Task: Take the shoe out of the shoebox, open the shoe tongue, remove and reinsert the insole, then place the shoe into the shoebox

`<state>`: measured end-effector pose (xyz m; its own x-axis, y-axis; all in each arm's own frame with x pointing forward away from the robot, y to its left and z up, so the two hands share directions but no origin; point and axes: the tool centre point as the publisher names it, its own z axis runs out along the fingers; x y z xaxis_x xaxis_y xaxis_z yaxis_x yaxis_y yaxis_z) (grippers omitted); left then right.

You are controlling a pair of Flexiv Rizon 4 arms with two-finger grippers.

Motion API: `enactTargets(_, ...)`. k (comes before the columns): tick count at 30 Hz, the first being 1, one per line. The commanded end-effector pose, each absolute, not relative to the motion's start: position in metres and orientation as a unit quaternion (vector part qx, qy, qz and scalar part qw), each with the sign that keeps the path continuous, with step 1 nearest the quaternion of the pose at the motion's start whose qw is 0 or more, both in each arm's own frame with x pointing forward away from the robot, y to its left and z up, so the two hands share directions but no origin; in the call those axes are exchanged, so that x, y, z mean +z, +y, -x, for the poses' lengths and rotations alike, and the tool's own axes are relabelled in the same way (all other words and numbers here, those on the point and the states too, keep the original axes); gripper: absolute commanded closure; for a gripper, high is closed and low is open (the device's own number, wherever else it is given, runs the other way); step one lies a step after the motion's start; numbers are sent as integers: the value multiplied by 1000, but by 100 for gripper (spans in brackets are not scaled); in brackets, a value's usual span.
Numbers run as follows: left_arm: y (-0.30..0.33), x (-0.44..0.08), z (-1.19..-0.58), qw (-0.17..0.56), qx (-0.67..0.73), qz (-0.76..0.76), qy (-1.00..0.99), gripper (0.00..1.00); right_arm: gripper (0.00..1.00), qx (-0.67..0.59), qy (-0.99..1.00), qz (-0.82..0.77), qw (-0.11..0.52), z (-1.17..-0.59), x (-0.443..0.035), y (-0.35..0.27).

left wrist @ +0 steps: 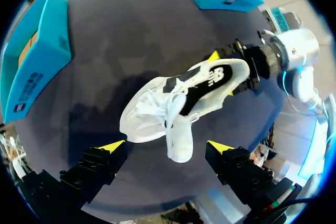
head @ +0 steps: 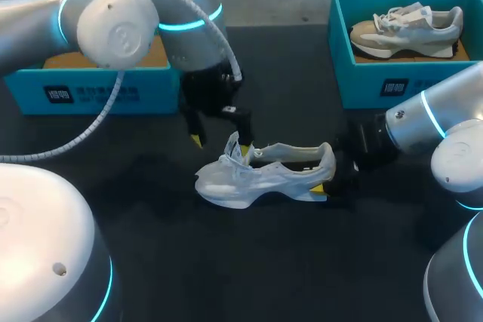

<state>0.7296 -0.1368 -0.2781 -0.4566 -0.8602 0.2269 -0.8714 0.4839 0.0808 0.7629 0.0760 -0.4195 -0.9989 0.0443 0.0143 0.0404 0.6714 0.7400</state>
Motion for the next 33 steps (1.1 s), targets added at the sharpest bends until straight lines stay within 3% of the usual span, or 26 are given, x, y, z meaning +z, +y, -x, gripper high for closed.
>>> enactTargets(1,-146,-259,-737,116,-9,-349,-930,0,100,404,914,-23,2,-763,-420,77)
enactTargets(3,-151,-252,-736,109,-17,-310,-944,4,100,404,914,-23,2,-763,-420,77)
enactTargets(5,-156,-246,-735,107,-20,-277,-955,36,100,404,914,-23,2,-763,-420,77)
enactTargets(6,-159,-243,-735,109,-21,-261,-959,56,100,404,914,-23,2,-763,-420,77)
enactTargets(8,-163,-239,-734,108,-19,-230,-967,80,100,404,914,-23,2,-763,-420,77)
enactTargets(9,-165,-237,-734,112,-18,-220,-969,99,100,404,914,-23,2,-763,-420,77)
enactTargets(33,-173,-236,-734,125,7,-173,-977,100,100,404,914,-23,2,-763,-420,77)
